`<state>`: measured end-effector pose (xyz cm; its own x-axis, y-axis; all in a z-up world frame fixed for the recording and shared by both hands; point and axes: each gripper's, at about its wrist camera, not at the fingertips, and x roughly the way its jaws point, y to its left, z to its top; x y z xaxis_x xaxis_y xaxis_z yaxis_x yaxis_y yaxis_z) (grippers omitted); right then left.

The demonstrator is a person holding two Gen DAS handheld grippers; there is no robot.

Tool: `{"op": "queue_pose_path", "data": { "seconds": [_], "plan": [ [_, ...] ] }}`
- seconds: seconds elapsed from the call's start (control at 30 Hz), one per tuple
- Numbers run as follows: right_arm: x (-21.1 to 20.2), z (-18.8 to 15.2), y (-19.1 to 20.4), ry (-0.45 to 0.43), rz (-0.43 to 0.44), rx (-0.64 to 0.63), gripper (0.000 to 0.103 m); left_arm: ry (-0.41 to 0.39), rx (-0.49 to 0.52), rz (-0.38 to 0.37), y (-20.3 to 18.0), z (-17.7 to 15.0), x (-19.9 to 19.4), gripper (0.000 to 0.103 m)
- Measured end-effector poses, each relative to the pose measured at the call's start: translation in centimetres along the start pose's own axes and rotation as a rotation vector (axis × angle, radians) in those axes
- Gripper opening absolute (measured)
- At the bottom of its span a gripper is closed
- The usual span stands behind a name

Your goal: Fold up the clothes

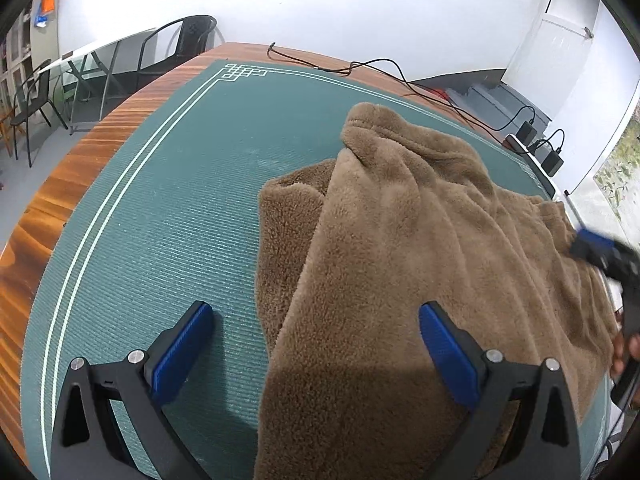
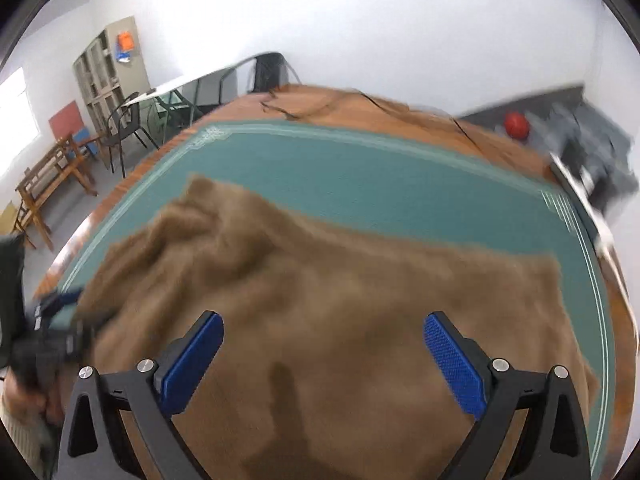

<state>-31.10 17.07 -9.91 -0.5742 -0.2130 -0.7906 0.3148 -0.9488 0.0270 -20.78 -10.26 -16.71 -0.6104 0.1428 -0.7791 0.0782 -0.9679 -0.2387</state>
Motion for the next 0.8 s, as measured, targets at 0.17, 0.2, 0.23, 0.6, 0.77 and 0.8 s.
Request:
{"op": "queue_pose_path", "data": {
  "seconds": [0.17, 0.2, 0.23, 0.6, 0.77, 0.8],
  "plan": [
    [1.4, -4.0, -6.5, 0.114, -0.087, 0.104, 0.102, -0.013, 0.012, 0.018, -0.2, -0.1, 0.1, 0.102],
    [1.8, -4.5, -7.7, 0.111, -0.055, 0.138, 0.102, -0.015, 0.013, 0.022, -0.2, -0.1, 0.1, 0.103],
    [1.6, -4.5, -7.8, 0.103, -0.051, 0.145, 0.102, -0.016, 0.012, 0.026, -0.2, -0.1, 0.2, 0.103],
    [-7.4, -8.5, -6.8, -0.041, -0.014, 0.181, 0.102, 0.042, -0.024, 0.068, 0.3, 0.5, -0.2, 0.103],
    [-12.3, -14.7, -13.0, -0.071, 0.063, 0.406, 0.102, -0.037, 0.0, 0.124, -2.2, 0.2, -3.6, 0.103],
    [-12.6, -15.9, -14.1, -0.065, 0.075, 0.458, 0.102, -0.056, 0.025, 0.126, -3.2, 0.1, -4.4, 0.103]
  ]
}}
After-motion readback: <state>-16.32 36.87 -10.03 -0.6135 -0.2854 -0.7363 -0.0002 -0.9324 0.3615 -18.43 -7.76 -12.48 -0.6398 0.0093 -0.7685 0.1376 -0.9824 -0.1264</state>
